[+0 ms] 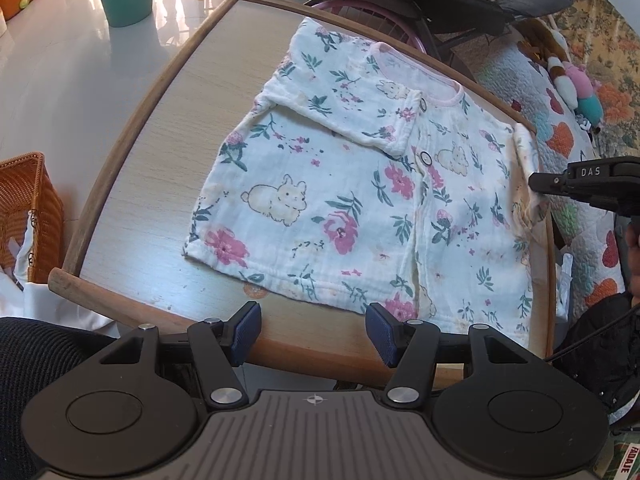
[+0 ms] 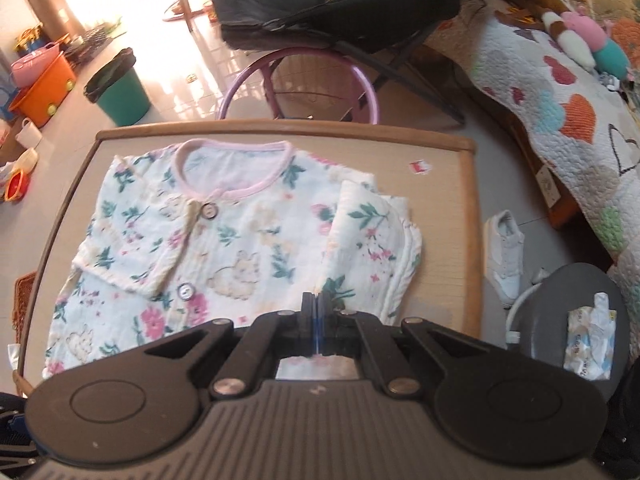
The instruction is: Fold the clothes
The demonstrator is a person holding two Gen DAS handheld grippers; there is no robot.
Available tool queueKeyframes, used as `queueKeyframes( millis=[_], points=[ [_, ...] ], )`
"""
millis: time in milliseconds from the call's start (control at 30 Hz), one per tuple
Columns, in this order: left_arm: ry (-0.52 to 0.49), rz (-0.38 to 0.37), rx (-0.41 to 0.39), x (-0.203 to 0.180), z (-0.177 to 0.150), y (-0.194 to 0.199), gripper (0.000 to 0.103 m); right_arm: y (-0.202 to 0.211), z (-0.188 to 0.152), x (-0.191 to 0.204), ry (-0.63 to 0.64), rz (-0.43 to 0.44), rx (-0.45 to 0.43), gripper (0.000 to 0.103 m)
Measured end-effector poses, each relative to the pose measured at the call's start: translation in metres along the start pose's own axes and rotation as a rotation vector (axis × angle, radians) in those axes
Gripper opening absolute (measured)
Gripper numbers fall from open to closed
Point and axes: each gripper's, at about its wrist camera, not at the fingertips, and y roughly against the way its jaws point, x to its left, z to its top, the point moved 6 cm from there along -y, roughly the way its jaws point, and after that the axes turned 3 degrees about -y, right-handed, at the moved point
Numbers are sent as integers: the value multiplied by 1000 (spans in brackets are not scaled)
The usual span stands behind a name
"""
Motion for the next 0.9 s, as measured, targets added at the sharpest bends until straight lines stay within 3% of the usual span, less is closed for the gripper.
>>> queueKeyframes(
  millis=[367, 633, 900],
  points=[
    [9, -10, 4, 2, 1, -2, 59, -31, -20, 17, -5, 19, 82, 2],
    [22, -18, 3, 0, 4, -3, 59, -23, -18, 13, -63, 62, 90, 4],
    [21, -23, -1, -1, 6, -1, 59, 10, 9, 5, -69, 43, -1, 5]
  ],
)
